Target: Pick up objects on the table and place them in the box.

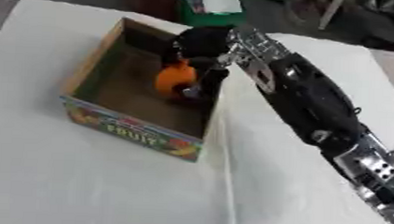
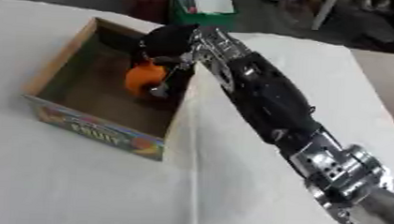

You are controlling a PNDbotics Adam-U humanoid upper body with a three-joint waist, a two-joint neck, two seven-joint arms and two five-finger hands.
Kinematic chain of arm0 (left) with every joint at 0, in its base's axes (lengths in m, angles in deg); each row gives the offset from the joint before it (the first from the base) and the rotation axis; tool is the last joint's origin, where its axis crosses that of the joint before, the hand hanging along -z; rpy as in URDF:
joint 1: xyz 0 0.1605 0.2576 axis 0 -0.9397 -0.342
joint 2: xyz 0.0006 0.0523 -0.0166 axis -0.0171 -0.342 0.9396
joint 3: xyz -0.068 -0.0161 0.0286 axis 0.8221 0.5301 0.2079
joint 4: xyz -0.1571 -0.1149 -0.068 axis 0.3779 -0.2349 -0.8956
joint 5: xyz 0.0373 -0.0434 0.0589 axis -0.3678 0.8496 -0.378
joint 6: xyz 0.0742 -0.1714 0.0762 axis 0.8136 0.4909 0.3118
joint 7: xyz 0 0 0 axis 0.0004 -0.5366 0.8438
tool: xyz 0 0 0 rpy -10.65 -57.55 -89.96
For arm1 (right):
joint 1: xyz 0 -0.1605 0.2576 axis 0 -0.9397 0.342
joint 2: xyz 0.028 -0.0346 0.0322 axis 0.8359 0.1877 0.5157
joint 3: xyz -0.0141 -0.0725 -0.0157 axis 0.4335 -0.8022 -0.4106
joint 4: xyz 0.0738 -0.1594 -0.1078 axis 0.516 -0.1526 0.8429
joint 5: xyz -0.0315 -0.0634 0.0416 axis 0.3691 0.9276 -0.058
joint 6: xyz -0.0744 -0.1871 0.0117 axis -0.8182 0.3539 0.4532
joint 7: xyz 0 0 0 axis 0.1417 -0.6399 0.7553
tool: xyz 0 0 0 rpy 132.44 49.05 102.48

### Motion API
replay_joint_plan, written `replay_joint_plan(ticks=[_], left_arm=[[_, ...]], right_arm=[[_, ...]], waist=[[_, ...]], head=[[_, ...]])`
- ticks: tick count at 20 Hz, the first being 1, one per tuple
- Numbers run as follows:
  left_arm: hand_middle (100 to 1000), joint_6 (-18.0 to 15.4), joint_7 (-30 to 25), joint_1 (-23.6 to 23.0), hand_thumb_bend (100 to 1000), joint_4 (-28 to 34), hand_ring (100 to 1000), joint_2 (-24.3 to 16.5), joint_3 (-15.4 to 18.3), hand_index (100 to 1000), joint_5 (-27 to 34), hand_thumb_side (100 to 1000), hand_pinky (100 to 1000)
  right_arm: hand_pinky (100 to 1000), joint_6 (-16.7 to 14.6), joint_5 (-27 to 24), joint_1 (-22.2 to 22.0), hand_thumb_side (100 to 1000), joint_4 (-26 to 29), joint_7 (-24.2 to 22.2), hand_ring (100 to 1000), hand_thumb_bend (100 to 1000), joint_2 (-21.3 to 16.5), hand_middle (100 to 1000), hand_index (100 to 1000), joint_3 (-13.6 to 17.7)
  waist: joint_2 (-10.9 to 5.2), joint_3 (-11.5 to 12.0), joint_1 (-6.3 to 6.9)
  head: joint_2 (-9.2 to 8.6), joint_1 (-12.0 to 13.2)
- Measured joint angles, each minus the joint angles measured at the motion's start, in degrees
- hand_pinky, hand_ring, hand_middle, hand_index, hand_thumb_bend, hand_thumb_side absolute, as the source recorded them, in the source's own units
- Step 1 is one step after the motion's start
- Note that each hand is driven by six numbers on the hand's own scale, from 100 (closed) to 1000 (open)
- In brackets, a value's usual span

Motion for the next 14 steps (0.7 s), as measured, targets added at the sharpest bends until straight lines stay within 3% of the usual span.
replay_joint_plan(ticks=[5,14], left_arm=[[643,0.00,0.00,0.02,100,0.00,578,0.00,0.00,649,0.00,740,441],[643,0.03,-0.02,0.02,100,0.00,578,0.00,0.00,649,0.01,738,440]], right_arm=[[790,0.55,4.24,0.74,586,-0.03,0.88,919,100,0.21,811,965,0.55],[792,1.90,4.17,2.71,580,0.14,2.16,923,314,0.55,823,990,1.70]], waist=[[0.10,-0.04,-0.15],[0.09,-0.10,-0.15]], head=[[-0.04,-0.11],[-0.20,-0.30]])
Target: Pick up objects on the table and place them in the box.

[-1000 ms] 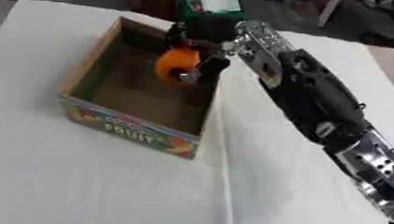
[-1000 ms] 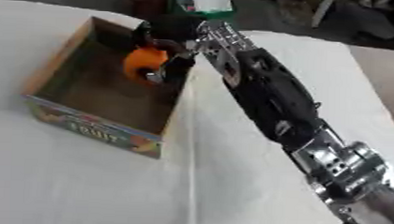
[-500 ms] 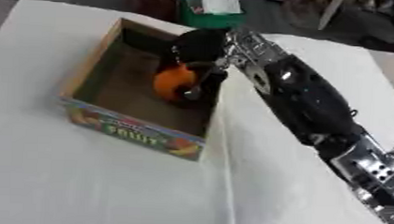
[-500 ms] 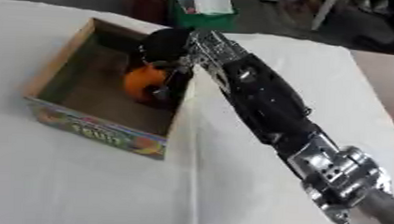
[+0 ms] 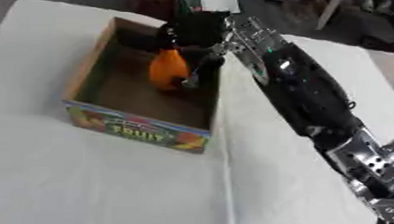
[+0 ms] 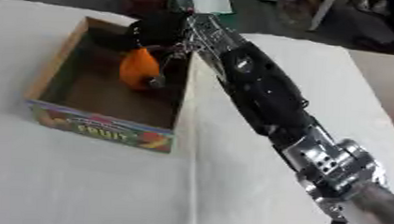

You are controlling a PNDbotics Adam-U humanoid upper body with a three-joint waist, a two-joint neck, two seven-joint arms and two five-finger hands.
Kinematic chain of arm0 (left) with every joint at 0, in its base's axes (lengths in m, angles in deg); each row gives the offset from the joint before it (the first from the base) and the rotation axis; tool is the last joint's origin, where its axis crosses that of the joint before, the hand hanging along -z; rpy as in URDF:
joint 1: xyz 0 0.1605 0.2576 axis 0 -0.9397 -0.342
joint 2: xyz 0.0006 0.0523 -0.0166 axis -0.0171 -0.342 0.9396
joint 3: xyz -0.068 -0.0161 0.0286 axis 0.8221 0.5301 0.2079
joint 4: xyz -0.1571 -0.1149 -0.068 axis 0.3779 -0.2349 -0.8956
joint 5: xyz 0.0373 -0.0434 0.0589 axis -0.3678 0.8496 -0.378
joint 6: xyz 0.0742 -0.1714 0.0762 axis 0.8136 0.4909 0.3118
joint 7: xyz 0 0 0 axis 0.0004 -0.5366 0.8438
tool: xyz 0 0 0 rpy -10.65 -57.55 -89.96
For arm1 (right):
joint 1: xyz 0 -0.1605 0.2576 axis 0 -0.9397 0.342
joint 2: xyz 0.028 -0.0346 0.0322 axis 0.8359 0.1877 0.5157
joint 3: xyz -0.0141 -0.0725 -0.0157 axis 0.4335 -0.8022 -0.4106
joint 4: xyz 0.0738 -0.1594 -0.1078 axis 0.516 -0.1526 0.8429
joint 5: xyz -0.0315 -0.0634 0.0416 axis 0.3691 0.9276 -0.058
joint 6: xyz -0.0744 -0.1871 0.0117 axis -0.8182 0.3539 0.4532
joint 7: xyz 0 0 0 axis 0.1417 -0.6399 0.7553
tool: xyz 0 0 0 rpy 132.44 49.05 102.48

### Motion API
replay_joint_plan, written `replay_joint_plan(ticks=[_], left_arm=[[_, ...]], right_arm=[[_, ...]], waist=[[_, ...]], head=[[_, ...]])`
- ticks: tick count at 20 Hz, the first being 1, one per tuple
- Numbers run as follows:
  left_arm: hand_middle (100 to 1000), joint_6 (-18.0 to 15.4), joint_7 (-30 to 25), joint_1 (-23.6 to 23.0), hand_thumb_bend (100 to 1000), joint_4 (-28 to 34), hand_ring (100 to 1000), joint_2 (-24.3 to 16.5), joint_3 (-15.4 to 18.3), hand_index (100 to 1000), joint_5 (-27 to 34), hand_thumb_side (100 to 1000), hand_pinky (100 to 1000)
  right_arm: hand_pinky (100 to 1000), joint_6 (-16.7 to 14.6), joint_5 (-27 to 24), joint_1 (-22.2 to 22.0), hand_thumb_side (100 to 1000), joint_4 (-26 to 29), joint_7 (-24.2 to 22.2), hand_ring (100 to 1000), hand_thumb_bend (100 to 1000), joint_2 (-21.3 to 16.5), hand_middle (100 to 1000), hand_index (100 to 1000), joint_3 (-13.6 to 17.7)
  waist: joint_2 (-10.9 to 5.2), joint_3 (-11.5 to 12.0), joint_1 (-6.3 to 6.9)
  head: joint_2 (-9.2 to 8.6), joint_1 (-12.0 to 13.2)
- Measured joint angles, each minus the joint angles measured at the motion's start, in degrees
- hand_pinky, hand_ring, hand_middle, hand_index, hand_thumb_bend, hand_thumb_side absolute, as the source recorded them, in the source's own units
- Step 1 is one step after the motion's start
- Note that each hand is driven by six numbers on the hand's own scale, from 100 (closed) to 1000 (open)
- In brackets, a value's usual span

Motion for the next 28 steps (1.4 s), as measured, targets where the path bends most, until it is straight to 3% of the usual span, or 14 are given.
replay_joint_plan(ticks=[7,11,13,17,23,25,27,28], left_arm=[[643,0.22,0.20,-0.85,100,0.00,578,0.00,0.03,649,-0.02,738,439],[643,0.34,0.31,-1.08,100,0.00,578,-0.01,0.05,649,-0.11,737,439],[643,0.40,0.37,-1.39,100,0.00,578,-0.01,0.14,649,-0.15,737,439],[643,0.53,0.59,-1.96,100,0.00,578,-0.01,0.40,649,-0.45,737,439],[643,0.62,0.90,-2.33,100,0.00,578,0.04,0.72,649,-0.63,736,439],[643,0.60,1.05,-2.46,100,0.00,578,0.07,0.75,648,-0.66,736,439],[643,0.63,1.16,-2.54,100,0.00,578,0.09,0.83,648,-0.77,735,440],[643,0.66,1.24,-2.59,100,0.00,578,0.10,0.93,648,-0.84,735,439]], right_arm=[[788,1.26,-3.11,-0.17,657,5.50,0.89,915,265,-0.74,820,977,0.96],[804,2.54,-9.49,-2.26,720,11.95,1.30,904,239,-3.10,818,979,1.91],[809,3.89,-14.32,-3.35,704,15.39,0.71,900,271,-4.48,815,975,3.08],[818,8.20,-25.40,-6.89,747,23.37,-0.90,889,268,-8.20,807,962,6.69],[834,16.26,-39.21,-15.92,749,36.03,-1.06,874,259,-13.48,797,960,13.49],[836,18.89,-42.74,-18.96,761,39.46,-0.37,871,235,-14.76,795,958,15.68],[837,21.40,-45.95,-21.93,799,42.59,0.75,857,117,-15.66,782,959,17.67],[838,22.67,-47.59,-23.79,810,44.18,1.69,856,110,-16.00,781,960,18.70]], waist=[[-1.14,-1.45,0.03],[-1.62,-2.25,0.33],[-2.00,-2.59,0.71],[-2.64,-3.65,1.33],[-2.77,-5.28,2.28],[-2.78,-5.62,2.59],[-2.78,-6.04,2.83],[-2.78,-6.34,2.95]], head=[[0.08,0.44],[0.28,1.23],[0.34,1.79],[1.02,3.47],[1.81,5.43],[1.83,5.84],[1.87,6.21],[2.00,6.45]])
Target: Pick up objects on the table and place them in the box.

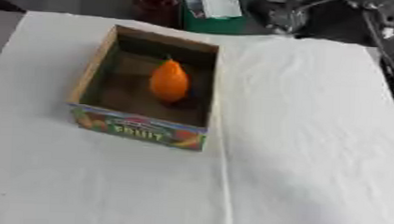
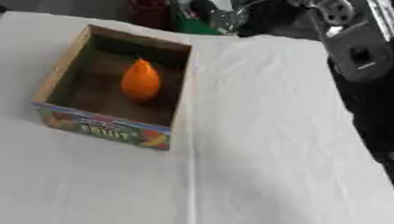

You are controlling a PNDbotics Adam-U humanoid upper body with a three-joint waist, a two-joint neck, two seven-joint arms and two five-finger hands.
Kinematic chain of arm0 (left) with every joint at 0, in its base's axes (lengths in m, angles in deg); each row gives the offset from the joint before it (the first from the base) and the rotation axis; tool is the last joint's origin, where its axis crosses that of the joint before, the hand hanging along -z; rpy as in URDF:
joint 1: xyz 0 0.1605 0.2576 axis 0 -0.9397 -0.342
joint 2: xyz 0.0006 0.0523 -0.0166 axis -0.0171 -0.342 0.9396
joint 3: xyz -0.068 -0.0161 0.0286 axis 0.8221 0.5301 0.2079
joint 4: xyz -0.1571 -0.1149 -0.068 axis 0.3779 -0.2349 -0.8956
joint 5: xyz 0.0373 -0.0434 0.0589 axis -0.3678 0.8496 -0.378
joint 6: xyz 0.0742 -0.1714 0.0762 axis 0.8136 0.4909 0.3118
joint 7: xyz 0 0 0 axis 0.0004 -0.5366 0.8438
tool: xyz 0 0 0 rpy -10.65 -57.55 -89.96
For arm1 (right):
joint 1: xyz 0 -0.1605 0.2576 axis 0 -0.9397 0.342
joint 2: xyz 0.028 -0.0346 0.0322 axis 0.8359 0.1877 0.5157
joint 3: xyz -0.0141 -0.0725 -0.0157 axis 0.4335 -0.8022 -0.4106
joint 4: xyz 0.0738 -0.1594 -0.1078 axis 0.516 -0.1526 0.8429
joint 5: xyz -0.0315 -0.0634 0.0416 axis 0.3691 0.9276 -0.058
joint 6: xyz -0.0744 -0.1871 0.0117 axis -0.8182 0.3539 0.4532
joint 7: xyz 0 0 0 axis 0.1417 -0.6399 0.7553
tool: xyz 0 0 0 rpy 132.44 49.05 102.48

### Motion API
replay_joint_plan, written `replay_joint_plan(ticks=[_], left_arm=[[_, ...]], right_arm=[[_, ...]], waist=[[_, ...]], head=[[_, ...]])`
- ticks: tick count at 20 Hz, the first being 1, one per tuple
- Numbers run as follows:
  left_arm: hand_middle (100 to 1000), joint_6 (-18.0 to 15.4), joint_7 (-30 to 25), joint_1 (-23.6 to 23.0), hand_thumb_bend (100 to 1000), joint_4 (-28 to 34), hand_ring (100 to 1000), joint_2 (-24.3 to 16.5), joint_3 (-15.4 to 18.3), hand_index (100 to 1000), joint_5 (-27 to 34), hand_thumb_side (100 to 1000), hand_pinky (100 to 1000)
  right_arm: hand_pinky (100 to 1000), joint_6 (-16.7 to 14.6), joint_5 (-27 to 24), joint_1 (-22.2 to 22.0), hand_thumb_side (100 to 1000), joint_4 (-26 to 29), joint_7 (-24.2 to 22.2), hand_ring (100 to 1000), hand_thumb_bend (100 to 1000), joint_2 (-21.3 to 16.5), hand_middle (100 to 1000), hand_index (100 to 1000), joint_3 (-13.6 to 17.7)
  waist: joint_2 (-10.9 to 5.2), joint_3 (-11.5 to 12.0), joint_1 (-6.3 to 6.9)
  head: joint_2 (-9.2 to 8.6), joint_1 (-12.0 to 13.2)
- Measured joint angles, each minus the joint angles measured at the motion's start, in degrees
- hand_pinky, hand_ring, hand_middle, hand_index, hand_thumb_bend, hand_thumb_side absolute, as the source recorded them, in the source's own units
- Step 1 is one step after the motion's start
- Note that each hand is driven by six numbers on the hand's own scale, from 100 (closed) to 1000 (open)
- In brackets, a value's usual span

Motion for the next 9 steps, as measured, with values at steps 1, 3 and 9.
replay_joint_plan(ticks=[1,3,9], left_arm=[[643,-0.02,0.09,-0.06,100,0.00,578,0.03,0.12,648,-0.07,735,440],[643,-0.10,0.24,-0.18,100,0.00,578,0.27,0.19,648,-0.22,736,440],[644,-0.15,0.77,-0.41,100,0.00,578,0.49,0.61,649,-0.34,736,440]], right_arm=[[839,1.26,-1.54,-1.96,819,1.62,1.10,851,100,-0.37,776,958,0.97],[840,3.65,-4.33,-5.69,817,4.61,3.69,847,100,-0.94,769,951,2.84],[890,4.58,-9.54,-16.38,812,7.40,12.85,830,100,-1.18,754,961,7.46]], waist=[[0.00,-0.27,0.16],[0.00,-0.63,0.57],[-0.03,-2.16,1.69]], head=[[0.10,0.15],[0.25,0.54],[0.35,1.61]])
